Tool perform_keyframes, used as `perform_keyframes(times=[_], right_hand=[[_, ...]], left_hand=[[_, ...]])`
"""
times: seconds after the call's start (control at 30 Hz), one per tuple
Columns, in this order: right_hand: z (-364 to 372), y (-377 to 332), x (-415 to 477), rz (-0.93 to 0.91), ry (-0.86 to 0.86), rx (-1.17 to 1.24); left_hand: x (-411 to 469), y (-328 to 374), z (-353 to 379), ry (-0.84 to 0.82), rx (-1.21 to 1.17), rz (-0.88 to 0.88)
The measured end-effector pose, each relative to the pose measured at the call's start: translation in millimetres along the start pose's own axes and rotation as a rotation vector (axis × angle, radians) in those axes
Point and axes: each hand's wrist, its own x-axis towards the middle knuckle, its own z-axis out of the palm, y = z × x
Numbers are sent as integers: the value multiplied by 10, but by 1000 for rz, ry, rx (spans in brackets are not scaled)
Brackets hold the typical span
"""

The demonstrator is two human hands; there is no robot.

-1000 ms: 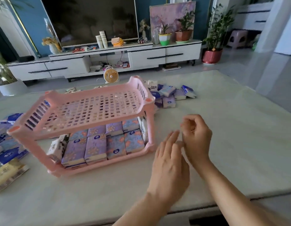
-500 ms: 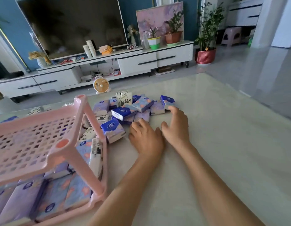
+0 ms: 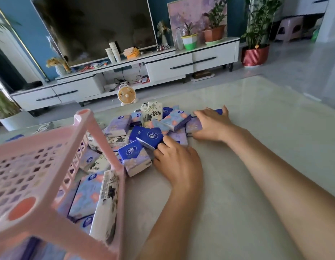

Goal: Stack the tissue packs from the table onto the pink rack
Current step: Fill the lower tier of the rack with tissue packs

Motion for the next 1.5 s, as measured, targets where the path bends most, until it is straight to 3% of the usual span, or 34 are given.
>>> perform_keyframes(times=[0.2, 0.37, 0.57, 0.73, 0.9, 1.03, 1.17, 1.3, 1.5], right_hand=[[-163, -74, -479, -36, 95, 166], [-300, -207, -1284, -103, 12, 283], [-451, -756, -2327, -241, -102, 509], [-475, -1434, -2892, -418, -219, 582], [-462, -1952, -2964, -453, -63, 661], [-318, -2220, -2970, -402, 177, 791], [-178, -2303, -2893, -304, 206, 969], [-3, -2388, -2718, -355, 217, 736], [43, -2420, -2592, -275, 68, 267]], left_hand=[[-382, -124, -387, 30, 14, 113], [-1025, -447, -904, -26, -36, 242], [-1632, -1389, -1870, 131, -329, 384], [-1555, -2278, -2405, 199, -304, 395], [-1062, -2465, -2399, 258, -267, 273], [-808, -2393, -2200, 228, -119, 316], [-761, -2461, -1977, 217, 5, 428], [-752, -2545, -1833, 164, 71, 501], [-682, -2644, -1835, 160, 58, 577]])
